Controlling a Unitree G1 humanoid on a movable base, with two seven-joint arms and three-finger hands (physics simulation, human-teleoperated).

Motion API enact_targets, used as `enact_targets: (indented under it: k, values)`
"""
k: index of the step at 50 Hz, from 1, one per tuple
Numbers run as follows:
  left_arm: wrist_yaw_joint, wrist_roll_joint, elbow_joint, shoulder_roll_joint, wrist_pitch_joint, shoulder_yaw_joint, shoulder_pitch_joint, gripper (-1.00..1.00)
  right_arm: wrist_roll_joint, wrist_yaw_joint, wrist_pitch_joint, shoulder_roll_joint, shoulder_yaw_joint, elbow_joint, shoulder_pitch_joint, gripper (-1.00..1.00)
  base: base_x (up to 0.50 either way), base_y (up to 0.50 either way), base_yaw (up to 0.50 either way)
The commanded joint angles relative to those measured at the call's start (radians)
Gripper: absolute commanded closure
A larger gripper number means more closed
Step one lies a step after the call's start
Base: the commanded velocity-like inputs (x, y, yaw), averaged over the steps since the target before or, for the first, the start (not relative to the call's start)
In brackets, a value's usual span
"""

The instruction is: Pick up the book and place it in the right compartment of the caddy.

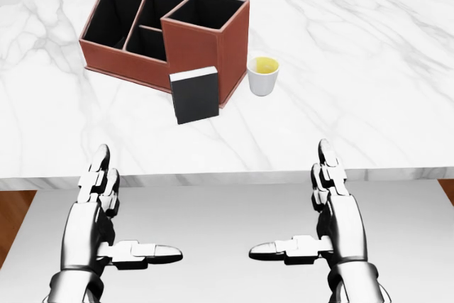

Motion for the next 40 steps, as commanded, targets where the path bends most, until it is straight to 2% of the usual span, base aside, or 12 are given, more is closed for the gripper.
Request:
enact_targets:
  k: [1, 9, 12, 16, 18, 19, 28, 30, 31, 34, 38, 40]
  values:
    - [-0.026, -0.008, -0.032, 0.01, 0.012, 0.019, 0.014, -1.0, -0.007, 0.024, 0.006, -0.012, -0.014, -0.023, 0.01, -1.0, 0.0, 0.0, 0.0]
    - [-0.046, -0.005, -0.095, 0.005, 0.041, 0.006, 0.047, -1.0, -0.043, 0.047, -0.016, -0.012, -0.004, -0.019, 0.018, -1.0, 0.0, 0.0, 0.0]
    - [-0.048, -0.003, -0.1, 0.004, 0.042, 0.006, 0.048, -1.0, 0.038, 0.078, 0.058, -0.004, -0.022, -0.051, 0.009, -1.0, 0.0, 0.0, 0.0]
    - [-0.046, 0.003, -0.095, 0.004, 0.034, 0.007, 0.048, -1.0, 0.025, 0.041, 0.017, -0.01, -0.03, -0.048, -0.001, -1.0, 0.0, 0.0, 0.0]
    - [-0.046, 0.004, -0.097, 0.003, 0.033, 0.005, 0.05, -1.0, -0.02, 0.054, -0.085, -0.021, -0.016, -0.034, 0.015, -1.0, 0.0, 0.0, 0.0]
    - [-0.047, 0.003, -0.1, 0.002, 0.035, 0.004, 0.051, -1.0, -0.09, 0.017, -0.089, -0.023, -0.01, -0.009, 0.017, -1.0, 0.0, 0.0, 0.0]
    - [-0.05, 0.003, -0.116, 0.003, 0.043, 0.005, 0.06, -1.0, -0.096, 0.038, -0.089, -0.015, -0.019, -0.026, 0.018, -1.0, 0.0, 0.0, 0.33]
    - [-0.05, 0.003, -0.12, 0.003, 0.044, 0.005, 0.061, -1.0, -0.017, 0.089, -0.089, -0.01, -0.022, -0.06, 0.024, -1.0, 0.11, 0.01, 0.5]
    - [-0.052, 0.002, -0.127, 0.003, 0.047, 0.005, 0.065, -1.0, -0.013, 0.089, -0.029, -0.011, -0.02, -0.08, 0.021, -1.0, 0.0, 0.0, 0.0]
    - [-0.054, 0.002, -0.13, 0.003, 0.048, 0.004, 0.067, -1.0, 0.014, 0.086, -0.028, -0.008, -0.027, -0.104, 0.023, -1.0, 0.0, 0.0, 0.0]
    - [-0.055, 0.0, -0.13, 0.003, 0.049, 0.007, 0.066, -1.0, -0.03, 0.071, 0.011, -0.017, -0.017, -0.11, 0.017, -1.0, 0.0, 0.0, 0.0]
    - [-0.057, -0.001, -0.136, 0.003, 0.051, 0.006, 0.07, -1.0, -0.04, 0.063, -0.013, -0.015, -0.017, -0.106, 0.016, -1.0, 0.0, 0.0, 0.0]
